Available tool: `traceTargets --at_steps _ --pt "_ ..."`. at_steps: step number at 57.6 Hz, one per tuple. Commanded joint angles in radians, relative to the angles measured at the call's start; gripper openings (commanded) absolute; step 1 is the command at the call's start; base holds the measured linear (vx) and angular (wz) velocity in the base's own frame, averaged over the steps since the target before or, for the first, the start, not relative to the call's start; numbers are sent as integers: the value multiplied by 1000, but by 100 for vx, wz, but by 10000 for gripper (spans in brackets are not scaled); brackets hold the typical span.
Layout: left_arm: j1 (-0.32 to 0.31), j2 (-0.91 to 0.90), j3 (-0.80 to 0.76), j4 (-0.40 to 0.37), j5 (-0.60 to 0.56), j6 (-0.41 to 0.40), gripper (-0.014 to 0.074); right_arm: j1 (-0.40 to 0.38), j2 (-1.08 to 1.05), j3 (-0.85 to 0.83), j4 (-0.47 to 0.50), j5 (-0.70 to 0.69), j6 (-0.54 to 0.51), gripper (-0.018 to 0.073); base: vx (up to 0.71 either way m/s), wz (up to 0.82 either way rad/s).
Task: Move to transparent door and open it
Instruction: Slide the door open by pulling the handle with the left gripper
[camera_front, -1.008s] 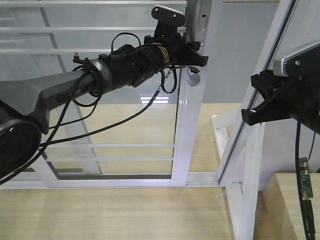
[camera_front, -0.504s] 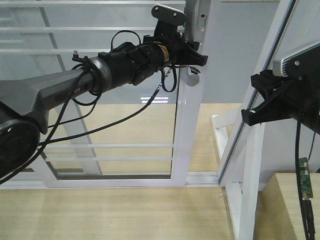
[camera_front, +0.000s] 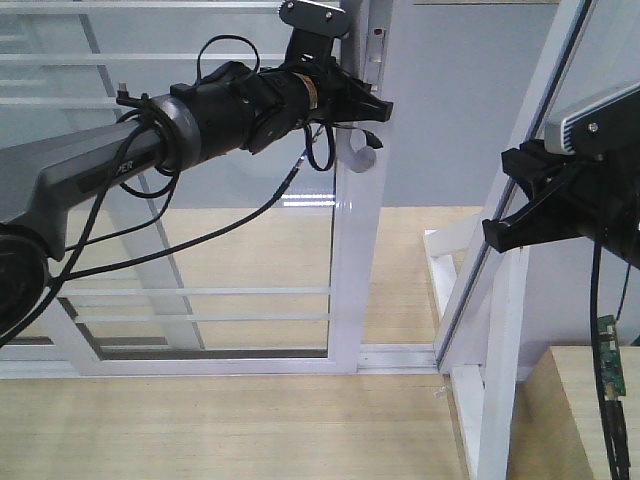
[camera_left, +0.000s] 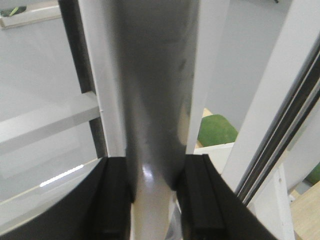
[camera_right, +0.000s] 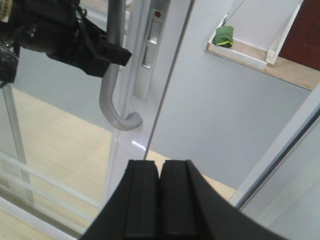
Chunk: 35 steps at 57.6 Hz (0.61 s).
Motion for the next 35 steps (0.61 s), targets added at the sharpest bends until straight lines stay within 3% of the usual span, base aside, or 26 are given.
traceTargets --at_steps 1,35 --pt "73 -82 -39 22 -40 -10 0 -6 -20 -29 -5 -79 -3 -1 0 0" --pt "164 -128 -39 76 11 -10 0 -6 -20 -29 -4 -80 -2 -1 0 0"
